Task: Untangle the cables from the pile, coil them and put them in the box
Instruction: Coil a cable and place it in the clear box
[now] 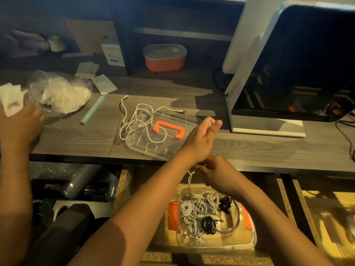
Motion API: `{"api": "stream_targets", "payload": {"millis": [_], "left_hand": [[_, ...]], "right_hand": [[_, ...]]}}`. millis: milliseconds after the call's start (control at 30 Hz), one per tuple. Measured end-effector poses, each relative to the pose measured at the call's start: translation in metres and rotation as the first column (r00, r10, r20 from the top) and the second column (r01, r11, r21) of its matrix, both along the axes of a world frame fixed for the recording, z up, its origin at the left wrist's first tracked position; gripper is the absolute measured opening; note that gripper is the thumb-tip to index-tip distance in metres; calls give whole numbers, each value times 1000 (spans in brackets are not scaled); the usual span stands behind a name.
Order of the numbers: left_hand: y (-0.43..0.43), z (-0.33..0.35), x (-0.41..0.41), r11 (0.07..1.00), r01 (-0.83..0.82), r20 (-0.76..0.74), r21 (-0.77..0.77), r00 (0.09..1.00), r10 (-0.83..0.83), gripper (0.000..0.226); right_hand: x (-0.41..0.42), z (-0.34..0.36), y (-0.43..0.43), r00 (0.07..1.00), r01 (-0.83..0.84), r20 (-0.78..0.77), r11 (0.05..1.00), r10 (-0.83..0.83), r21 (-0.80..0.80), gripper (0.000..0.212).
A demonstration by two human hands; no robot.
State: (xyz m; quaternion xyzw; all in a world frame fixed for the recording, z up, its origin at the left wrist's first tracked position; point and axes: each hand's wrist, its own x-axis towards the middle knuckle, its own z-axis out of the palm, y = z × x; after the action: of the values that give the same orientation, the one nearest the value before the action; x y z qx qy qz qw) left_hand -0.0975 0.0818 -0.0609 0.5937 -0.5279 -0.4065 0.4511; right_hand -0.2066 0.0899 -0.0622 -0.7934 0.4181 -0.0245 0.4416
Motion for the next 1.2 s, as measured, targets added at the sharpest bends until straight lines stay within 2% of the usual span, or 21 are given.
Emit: {"api": "stream_targets", "payload": {"millis": [67,133,267,333,400,467,533,600,633,733,767,833,900,933,1000,1067,1133,1200], "left_hand": [[2,-2,3,999,39,175,-30,984,-33,25],[2,-7,5,997,65,275,-38,960,-52,22],[-3,-28,26,993,73,422,88,900,-104,19],[0,-35,32,983,115,444,141,880,-167,18],[4,-35,32,974,154,426,164,880,-211,20],[11,-32,31,970,178,421,166,877,-233,27],[19,-27,27,965,223,520,141,813,-264,30],[25,-25,21,946,257,564,197,760,-323,21],[27,-27,19,937,250,542,244,766,-346,13],[26,-32,20,938,227,406,262,856,-320,38],[26,-33,21,941,228,293,250,909,-298,42],[25,-32,17,952,227,-71,207,974,-217,43],[25,-26,10,972,205,-403,115,904,-143,42],[23,-23,5,982,177,-471,58,872,-130,39],[18,-16,-6,996,89,-510,-17,856,-85,29],[11,-10,-18,995,-101,-482,-14,873,82,24],[3,-12,-23,940,-341,-348,-24,884,312,22],[-1,-19,-20,874,-482,-116,-65,873,473,15]], "right_hand": [[-7,9,-5,999,5,-47,1000,-4,30,15],[-13,18,-11,991,-39,-128,999,43,30,20],[-18,35,-16,974,-129,-193,991,120,-35,13],[-22,39,-21,978,-118,-185,983,91,-138,14],[-26,43,-25,995,9,-95,978,-29,-207,14],[-31,45,-29,982,189,55,964,-182,-189,14],[-33,47,-32,947,297,172,944,-271,-148,13],[-35,45,-34,928,338,212,931,-306,-136,13],[-35,42,-35,920,359,220,923,-325,-138,12],[-37,29,-36,873,458,260,878,-413,-142,8],[-38,24,-36,855,487,274,863,-441,-132,8],[-38,14,-36,823,521,304,851,-479,-69,10],[-34,3,-32,834,498,281,867,-474,-17,16],[-31,-3,-29,870,452,236,891,-432,-34,20],[-21,-12,-18,946,311,133,944,-296,-108,25],[-10,-16,-5,970,215,141,968,-196,-129,21],[-3,-17,3,971,180,181,975,-155,-131,12],[-1,-16,7,977,168,160,974,-144,-150,14]]}}
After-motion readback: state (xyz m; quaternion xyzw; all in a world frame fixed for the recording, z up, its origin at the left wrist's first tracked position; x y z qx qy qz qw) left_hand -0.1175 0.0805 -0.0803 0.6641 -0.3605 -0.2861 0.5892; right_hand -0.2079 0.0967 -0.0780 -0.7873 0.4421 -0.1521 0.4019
